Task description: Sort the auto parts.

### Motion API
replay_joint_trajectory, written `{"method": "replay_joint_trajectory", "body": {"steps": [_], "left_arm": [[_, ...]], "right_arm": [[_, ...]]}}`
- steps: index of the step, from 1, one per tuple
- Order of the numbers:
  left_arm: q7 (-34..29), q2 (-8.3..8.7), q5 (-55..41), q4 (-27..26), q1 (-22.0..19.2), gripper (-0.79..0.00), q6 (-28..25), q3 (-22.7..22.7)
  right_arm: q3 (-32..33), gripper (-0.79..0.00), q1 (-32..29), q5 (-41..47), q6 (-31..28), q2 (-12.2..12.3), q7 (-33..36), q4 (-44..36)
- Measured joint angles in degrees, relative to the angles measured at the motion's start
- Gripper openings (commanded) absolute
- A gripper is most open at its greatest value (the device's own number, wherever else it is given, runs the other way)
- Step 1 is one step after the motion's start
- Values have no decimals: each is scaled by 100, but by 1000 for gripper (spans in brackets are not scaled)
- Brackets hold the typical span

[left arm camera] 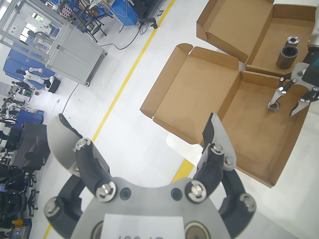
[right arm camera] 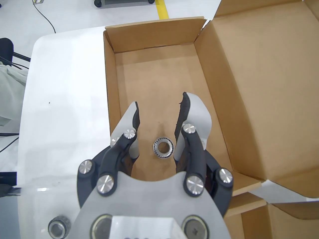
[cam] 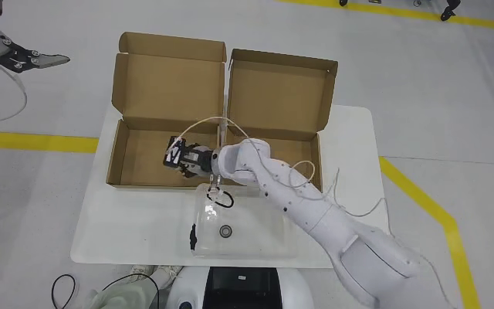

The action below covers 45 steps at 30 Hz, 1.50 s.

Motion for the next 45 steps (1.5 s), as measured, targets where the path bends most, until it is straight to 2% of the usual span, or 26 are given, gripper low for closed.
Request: {"method": "replay_joint_trajectory", "body": {"steps": [9, 15, 18, 22, 23, 32, 34, 40, 45], "left_arm": [[0, 0, 0, 0, 0, 0, 0, 0], [0, 0, 0, 0, 0, 0, 0, 0], [0, 0, 0, 0, 0, 0, 0, 0], [0, 0, 0, 0, 0, 0, 0, 0], [0, 0, 0, 0, 0, 0, 0, 0], [0, 0, 0, 0, 0, 0, 0, 0], [0, 0, 0, 0, 0, 0, 0, 0], [0, 0, 0, 0, 0, 0, 0, 0], [0, 0, 0, 0, 0, 0, 0, 0]], "right_arm": [[1382, -486, -2067, -813, -510, 898, 710, -2954], [2023, -508, -3180, -1111, -588, 1199, 1105, -4202], [2154, -536, -3444, -1186, -639, 1273, 1169, -4519], [2193, -542, -3499, -1175, -732, 1305, 1117, -4620], [2192, -570, -3497, -1174, -732, 1305, 1117, -4619], [2191, -637, -3495, -1174, -728, 1303, 1119, -4615], [2191, -597, -3495, -1174, -728, 1303, 1119, -4615], [2191, -554, -3495, -1175, -728, 1303, 1119, -4615], [2191, -548, -3495, -1175, -728, 1303, 1119, -4615]]}}
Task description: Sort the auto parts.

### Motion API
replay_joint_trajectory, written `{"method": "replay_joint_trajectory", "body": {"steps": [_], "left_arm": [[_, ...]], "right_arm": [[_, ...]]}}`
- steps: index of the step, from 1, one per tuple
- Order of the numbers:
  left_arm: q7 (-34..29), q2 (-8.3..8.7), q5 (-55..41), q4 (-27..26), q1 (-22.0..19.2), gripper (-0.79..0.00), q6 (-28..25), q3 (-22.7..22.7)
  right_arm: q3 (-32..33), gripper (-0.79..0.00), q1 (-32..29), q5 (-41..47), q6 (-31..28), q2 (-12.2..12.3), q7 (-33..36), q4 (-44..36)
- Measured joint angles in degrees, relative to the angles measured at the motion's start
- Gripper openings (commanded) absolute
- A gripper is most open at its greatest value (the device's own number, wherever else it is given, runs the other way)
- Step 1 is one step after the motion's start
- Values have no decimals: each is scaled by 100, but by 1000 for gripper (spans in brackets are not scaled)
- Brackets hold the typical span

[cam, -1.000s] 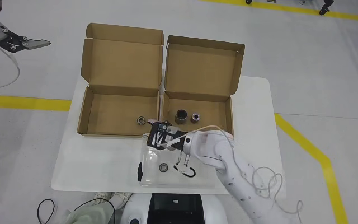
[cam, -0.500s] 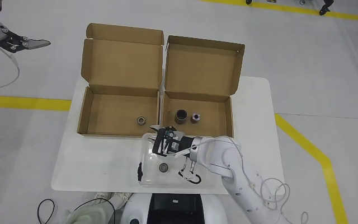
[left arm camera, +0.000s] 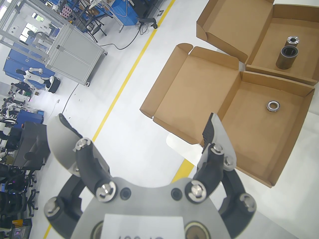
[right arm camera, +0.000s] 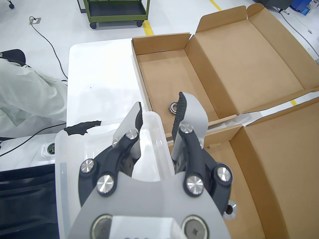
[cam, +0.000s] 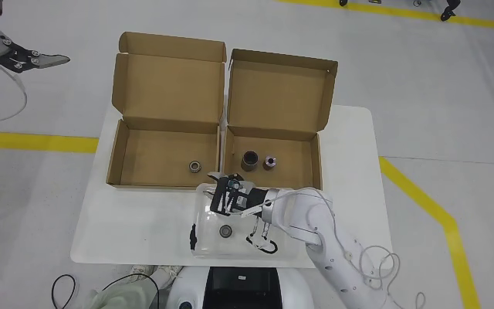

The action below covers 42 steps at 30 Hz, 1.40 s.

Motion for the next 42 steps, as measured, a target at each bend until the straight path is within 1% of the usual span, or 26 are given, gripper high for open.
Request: {"method": "replay_joint_trajectory", "body": {"steps": [1, 2, 6, 11, 15, 23, 28, 33, 38, 42], "left_arm": [[0, 0, 0, 0, 0, 0, 0, 0], [0, 0, 0, 0, 0, 0, 0, 0], [0, 0, 0, 0, 0, 0, 0, 0], [0, 0, 0, 0, 0, 0, 0, 0], [0, 0, 0, 0, 0, 0, 0, 0], [0, 0, 0, 0, 0, 0, 0, 0], [0, 0, 0, 0, 0, 0, 0, 0], [0, 0, 0, 0, 0, 0, 0, 0], [0, 0, 0, 0, 0, 0, 0, 0], [0, 0, 0, 0, 0, 0, 0, 0]], "right_arm": [[0, -548, 0, 0, 0, 0, 0, 0], [0, -489, 0, 0, 0, 0, 0, 0], [-7, -474, -99, -81, 36, 22, -35, -46], [44, -471, -417, -314, -112, 119, -116, -221], [6, -465, -624, -492, -458, 204, -131, -321], [-102, -489, -738, -680, -867, 313, -135, -77], [-198, -477, -741, -689, -893, 353, 244, 59], [-333, -462, -706, -605, -654, 359, 896, 174], [-480, -459, -581, -517, -492, 349, 1294, 315], [-653, -434, -417, -368, -447, 326, 1547, 474]]}}
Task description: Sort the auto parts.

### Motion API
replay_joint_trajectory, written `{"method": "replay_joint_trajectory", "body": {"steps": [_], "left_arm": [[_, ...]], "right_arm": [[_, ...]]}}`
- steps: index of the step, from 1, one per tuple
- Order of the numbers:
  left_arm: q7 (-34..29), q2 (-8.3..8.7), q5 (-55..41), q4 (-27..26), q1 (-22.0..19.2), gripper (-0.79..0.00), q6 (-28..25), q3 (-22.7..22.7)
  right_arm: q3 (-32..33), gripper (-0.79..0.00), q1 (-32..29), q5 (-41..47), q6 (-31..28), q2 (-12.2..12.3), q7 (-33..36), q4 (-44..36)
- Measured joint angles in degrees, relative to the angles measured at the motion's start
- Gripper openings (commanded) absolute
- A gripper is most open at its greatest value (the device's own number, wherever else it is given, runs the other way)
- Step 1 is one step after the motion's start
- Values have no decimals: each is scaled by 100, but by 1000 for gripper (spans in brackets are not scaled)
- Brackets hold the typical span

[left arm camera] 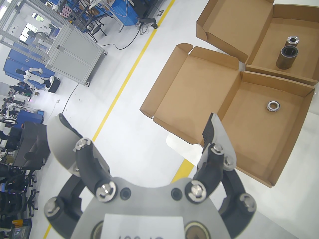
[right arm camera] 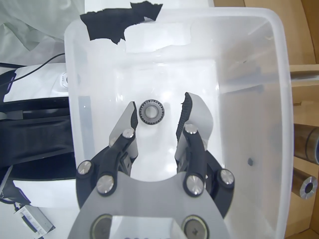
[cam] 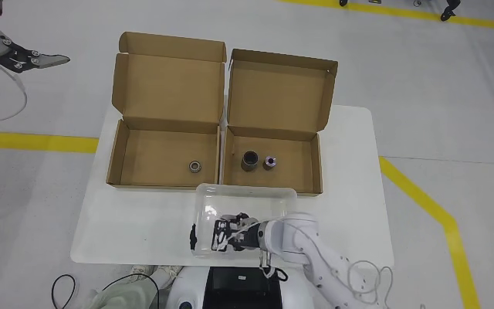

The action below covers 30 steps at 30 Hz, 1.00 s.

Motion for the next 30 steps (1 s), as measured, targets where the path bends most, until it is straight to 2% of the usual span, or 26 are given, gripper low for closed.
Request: {"method": "replay_joint_trajectory", "body": {"steps": [9, 14, 21, 22, 26, 30], "left_arm": [[0, 0, 0, 0, 0, 0, 0, 0], [0, 0, 0, 0, 0, 0, 0, 0], [0, 0, 0, 0, 0, 0, 0, 0], [0, 0, 0, 0, 0, 0, 0, 0], [0, 0, 0, 0, 0, 0, 0, 0], [0, 0, 0, 0, 0, 0, 0, 0]], "right_arm": [[-415, -428, 315, 173, 204, -65, 403, 294], [-636, -431, 387, 87, 457, -101, 399, 391], [-855, -369, 472, 1, 722, -133, 489, 535], [-867, -394, 480, -22, 751, -134, 480, 524], [-851, -434, 462, -352, 960, -103, 121, 325], [-733, -434, 368, -462, 875, -34, -301, 226]]}}
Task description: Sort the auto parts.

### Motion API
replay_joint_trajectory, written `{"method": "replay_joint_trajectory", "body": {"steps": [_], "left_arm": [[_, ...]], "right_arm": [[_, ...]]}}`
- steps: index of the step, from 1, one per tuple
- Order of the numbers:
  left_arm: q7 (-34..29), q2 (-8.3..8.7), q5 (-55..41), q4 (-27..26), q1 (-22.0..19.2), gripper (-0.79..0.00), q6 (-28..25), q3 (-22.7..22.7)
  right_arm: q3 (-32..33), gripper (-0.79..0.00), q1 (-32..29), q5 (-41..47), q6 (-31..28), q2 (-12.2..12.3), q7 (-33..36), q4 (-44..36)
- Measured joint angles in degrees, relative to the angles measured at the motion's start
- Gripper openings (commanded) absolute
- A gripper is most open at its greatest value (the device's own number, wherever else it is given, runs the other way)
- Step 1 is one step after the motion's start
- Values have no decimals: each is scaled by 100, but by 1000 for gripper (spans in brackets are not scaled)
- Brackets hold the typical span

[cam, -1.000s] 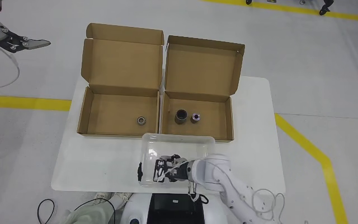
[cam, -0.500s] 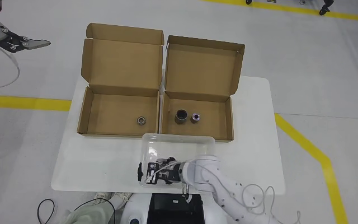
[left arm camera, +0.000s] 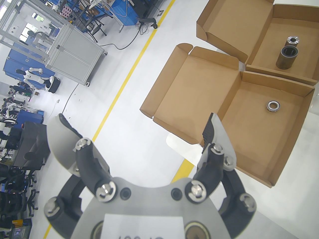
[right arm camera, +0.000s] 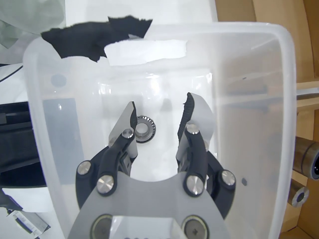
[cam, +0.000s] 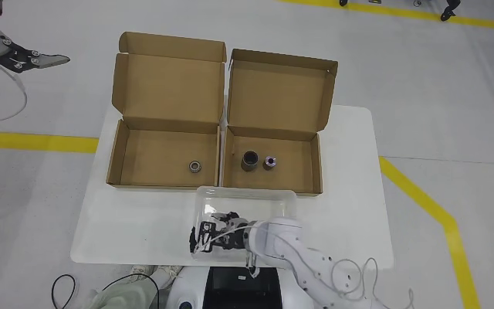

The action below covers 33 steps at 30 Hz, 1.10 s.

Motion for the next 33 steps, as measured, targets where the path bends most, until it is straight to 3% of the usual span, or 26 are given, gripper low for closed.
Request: {"method": "replay_joint_trajectory", "body": {"steps": [15, 22, 33], "left_arm": [[0, 0, 0, 0, 0, 0, 0, 0], [0, 0, 0, 0, 0, 0, 0, 0], [0, 0, 0, 0, 0, 0, 0, 0]], "right_arm": [[729, -437, -322, 79, -634, 298, 139, -738], [615, -425, -288, 320, -809, 320, 403, -542], [138, -397, -3, 311, -648, 242, 255, -63]]}}
